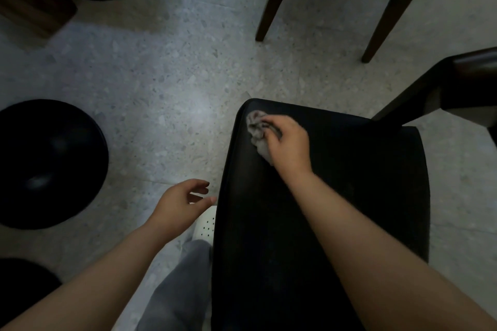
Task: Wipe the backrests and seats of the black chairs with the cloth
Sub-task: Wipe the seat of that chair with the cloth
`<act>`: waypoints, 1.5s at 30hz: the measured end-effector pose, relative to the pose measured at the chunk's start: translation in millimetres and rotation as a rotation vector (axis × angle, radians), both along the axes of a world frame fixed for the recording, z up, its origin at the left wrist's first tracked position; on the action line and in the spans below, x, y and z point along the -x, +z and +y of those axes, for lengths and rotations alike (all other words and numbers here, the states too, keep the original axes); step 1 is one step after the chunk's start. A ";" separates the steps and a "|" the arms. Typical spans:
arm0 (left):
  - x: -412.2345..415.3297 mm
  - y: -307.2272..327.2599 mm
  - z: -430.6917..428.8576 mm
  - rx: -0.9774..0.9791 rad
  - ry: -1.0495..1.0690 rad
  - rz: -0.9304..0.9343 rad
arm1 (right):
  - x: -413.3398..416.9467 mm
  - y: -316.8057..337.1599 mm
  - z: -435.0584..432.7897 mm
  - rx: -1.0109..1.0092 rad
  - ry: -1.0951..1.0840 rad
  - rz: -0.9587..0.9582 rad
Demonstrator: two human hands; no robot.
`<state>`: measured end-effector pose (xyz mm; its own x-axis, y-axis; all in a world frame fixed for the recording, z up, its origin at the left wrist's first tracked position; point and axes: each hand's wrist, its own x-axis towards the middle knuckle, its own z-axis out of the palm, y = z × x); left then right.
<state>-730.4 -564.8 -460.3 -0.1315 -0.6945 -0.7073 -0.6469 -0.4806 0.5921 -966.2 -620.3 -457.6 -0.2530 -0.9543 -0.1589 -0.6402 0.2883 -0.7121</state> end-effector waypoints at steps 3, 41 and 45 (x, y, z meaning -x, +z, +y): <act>1.7 -0.3 -2.7 -0.002 0.007 0.009 | -16.0 -4.4 48.3 0.001 0.123 -0.018; 98.3 37.8 1.5 0.409 -0.713 -0.148 | 66.7 12.1 121.9 -0.229 0.019 -0.110; 102.7 35.7 1.0 0.372 -0.792 -0.222 | 80.7 25.1 125.7 -0.163 0.002 -0.152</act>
